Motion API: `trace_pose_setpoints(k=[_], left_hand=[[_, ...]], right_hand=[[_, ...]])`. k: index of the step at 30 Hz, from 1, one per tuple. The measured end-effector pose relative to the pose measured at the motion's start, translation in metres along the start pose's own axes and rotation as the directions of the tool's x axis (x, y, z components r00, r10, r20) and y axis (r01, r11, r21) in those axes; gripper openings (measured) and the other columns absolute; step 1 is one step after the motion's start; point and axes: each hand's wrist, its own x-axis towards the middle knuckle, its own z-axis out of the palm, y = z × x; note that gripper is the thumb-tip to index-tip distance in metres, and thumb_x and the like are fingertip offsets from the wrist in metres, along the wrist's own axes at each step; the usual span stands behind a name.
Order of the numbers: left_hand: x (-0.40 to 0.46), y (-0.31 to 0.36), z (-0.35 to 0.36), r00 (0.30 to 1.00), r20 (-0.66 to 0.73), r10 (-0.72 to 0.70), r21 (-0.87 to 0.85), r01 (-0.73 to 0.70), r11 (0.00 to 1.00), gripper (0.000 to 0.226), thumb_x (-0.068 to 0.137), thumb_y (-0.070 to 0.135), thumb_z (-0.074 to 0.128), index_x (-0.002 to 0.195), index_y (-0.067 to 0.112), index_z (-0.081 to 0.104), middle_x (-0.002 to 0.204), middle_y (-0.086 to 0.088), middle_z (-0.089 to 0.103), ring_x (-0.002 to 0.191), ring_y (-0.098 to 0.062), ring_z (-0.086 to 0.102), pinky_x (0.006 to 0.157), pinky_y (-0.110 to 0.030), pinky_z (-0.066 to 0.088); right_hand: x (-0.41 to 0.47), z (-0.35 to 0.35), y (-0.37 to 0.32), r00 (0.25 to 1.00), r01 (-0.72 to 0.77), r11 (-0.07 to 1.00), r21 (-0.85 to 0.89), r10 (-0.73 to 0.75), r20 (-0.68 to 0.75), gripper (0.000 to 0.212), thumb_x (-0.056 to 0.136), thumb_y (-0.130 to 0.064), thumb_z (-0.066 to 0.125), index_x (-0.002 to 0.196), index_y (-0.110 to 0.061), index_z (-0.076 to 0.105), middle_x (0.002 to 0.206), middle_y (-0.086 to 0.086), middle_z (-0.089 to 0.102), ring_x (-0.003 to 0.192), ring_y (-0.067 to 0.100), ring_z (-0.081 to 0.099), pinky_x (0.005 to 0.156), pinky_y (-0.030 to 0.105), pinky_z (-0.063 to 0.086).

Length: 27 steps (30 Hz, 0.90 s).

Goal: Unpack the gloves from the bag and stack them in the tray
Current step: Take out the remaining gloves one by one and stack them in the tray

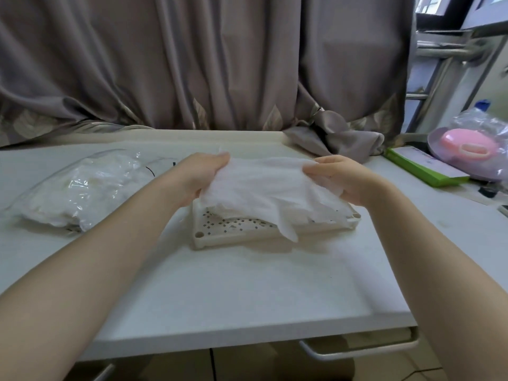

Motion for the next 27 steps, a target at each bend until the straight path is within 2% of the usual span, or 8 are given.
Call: trace_pose_setpoints(k=[5, 10, 15, 17, 19, 22, 24, 27], left_hand=[[0.023, -0.014, 0.019, 0.968, -0.096, 0.233, 0.532, -0.148, 0.834, 0.035, 0.097, 0.032, 0.044, 0.068, 0.011, 0.043, 0.066, -0.004, 0.045, 0.063, -0.02, 0.044, 0.056, -0.029, 0.03], [0.04, -0.016, 0.031, 0.92, -0.161, 0.358, 0.685, -0.158, 0.712, 0.022, 0.097, 0.03, 0.042, 0.083, 0.012, 0.046, 0.08, -0.004, 0.05, 0.074, -0.021, 0.046, 0.063, -0.031, 0.033], [0.045, -0.022, 0.033, 0.888, -0.216, 0.405, 0.869, -0.014, 0.495, 0.033, 0.096, 0.035, 0.045, 0.116, 0.009, 0.046, 0.114, -0.011, 0.057, 0.092, -0.027, 0.051, 0.072, -0.036, 0.04], [0.044, -0.023, 0.036, 0.826, -0.118, 0.551, 0.924, -0.112, 0.367, 0.043, 0.094, 0.031, 0.048, 0.13, 0.008, 0.041, 0.131, -0.011, 0.047, 0.116, -0.031, 0.044, 0.092, -0.041, 0.037], [0.044, -0.02, 0.044, 0.768, 0.118, 0.629, 0.886, -0.368, 0.283, 0.045, 0.093, 0.029, 0.041, 0.132, 0.006, 0.044, 0.136, -0.011, 0.044, 0.127, -0.029, 0.038, 0.104, -0.04, 0.03], [0.039, -0.028, 0.056, 0.854, 0.354, 0.38, 0.817, -0.481, 0.318, 0.05, 0.097, 0.037, 0.03, 0.133, 0.005, 0.044, 0.14, -0.011, 0.043, 0.128, -0.027, 0.04, 0.106, -0.038, 0.031], [0.036, -0.041, 0.052, 0.936, 0.333, 0.117, 0.877, -0.353, 0.325, 0.067, 0.095, 0.053, 0.029, 0.143, 0.007, 0.029, 0.151, -0.008, 0.027, 0.137, -0.024, 0.029, 0.111, -0.037, 0.025], [0.029, -0.06, 0.037, 0.957, 0.288, 0.032, 0.941, -0.289, 0.178, 0.096, 0.081, 0.074, 0.032, 0.15, 0.013, 0.004, 0.158, -0.006, 0.002, 0.145, -0.021, 0.006, 0.117, -0.037, 0.01]], right_hand=[[0.025, -0.007, 0.013, 0.963, -0.131, 0.946, -0.296, 0.05, -0.266, 0.013, 0.085, -0.018, 0.064, 0.081, -0.006, 0.066, 0.064, 0.003, 0.055, 0.049, 0.016, 0.041, 0.053, 0.02, 0.046], [0.054, -0.008, 0.019, 0.907, -0.062, 0.888, -0.455, -0.14, -0.398, 0.016, 0.082, -0.014, 0.06, 0.078, -0.001, 0.068, 0.065, 0.005, 0.058, 0.053, 0.018, 0.045, 0.055, 0.027, 0.042], [0.066, 0.0, 0.027, 0.906, -0.146, 0.587, -0.797, -0.245, -0.346, 0.034, 0.09, -0.032, 0.056, 0.114, -0.011, 0.063, 0.12, 0.011, 0.061, 0.109, 0.031, 0.053, 0.089, 0.035, 0.043], [0.056, 0.013, 0.024, 0.881, -0.005, 0.53, -0.848, -0.398, -0.255, 0.045, 0.091, -0.039, 0.054, 0.128, -0.012, 0.053, 0.135, 0.01, 0.048, 0.125, 0.03, 0.041, 0.101, 0.036, 0.034], [0.043, 0.029, 0.02, 0.875, 0.232, 0.486, -0.842, -0.483, -0.037, 0.052, 0.091, -0.041, 0.055, 0.133, -0.012, 0.048, 0.141, 0.007, 0.043, 0.131, 0.025, 0.036, 0.105, 0.032, 0.028], [0.031, 0.049, 0.027, 0.942, 0.304, 0.349, -0.886, -0.25, 0.225, 0.075, 0.086, -0.051, 0.057, 0.144, -0.013, 0.03, 0.153, 0.004, 0.027, 0.141, 0.022, 0.022, 0.113, 0.032, 0.016], [0.031, 0.05, 0.039, 0.973, 0.23, 0.258, -0.939, -0.065, 0.22, 0.09, 0.08, -0.064, 0.055, 0.148, -0.019, 0.016, 0.157, -0.001, 0.015, 0.145, 0.021, 0.009, 0.117, 0.04, 0.005], [0.035, 0.035, 0.05, 0.988, 0.152, 0.271, -0.95, -0.035, 0.148, 0.093, 0.076, -0.07, 0.054, 0.147, -0.022, 0.019, 0.156, -0.004, 0.017, 0.145, 0.02, 0.006, 0.117, 0.046, 0.002]])
